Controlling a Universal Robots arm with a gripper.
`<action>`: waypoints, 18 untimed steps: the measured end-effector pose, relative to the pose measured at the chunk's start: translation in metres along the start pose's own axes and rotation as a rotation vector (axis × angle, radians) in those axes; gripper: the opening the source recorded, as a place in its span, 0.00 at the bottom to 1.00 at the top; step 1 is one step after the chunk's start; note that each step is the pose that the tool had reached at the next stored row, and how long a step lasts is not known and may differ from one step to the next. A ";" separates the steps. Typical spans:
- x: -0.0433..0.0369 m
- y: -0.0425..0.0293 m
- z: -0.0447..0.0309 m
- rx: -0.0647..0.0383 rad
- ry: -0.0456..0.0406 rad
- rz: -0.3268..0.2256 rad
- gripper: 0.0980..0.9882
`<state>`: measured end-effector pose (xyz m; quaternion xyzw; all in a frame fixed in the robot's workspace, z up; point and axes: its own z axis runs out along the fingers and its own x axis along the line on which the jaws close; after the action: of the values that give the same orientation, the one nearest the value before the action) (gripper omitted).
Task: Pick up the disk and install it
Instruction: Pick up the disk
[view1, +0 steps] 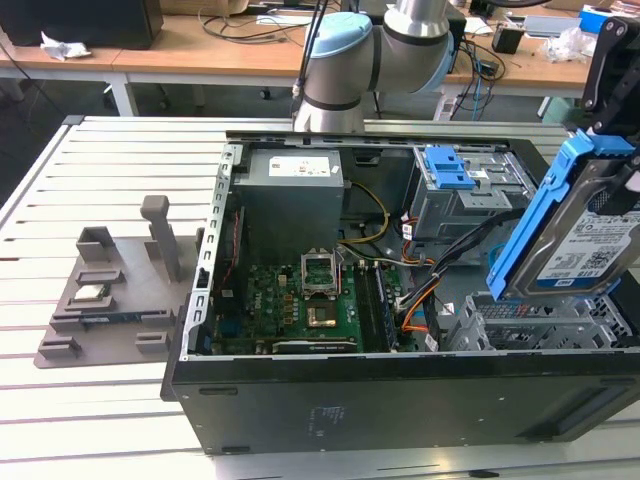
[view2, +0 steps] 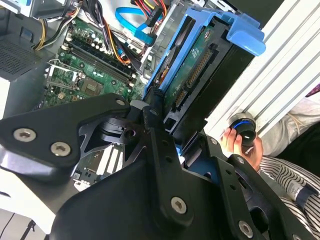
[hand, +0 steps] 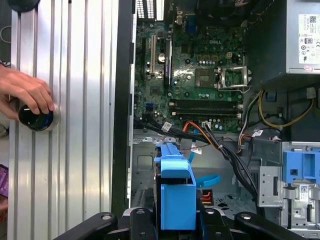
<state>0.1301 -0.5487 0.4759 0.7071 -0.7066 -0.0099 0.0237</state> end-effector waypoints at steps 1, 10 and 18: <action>0.0000 -0.0001 0.0001 0.000 0.0001 0.000 0.30; -0.0002 -0.0009 0.0012 0.000 0.0014 0.000 0.30; -0.0003 -0.0013 0.0073 0.000 0.0023 0.000 0.30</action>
<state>0.1310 -0.5485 0.4685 0.7071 -0.7066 -0.0090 0.0245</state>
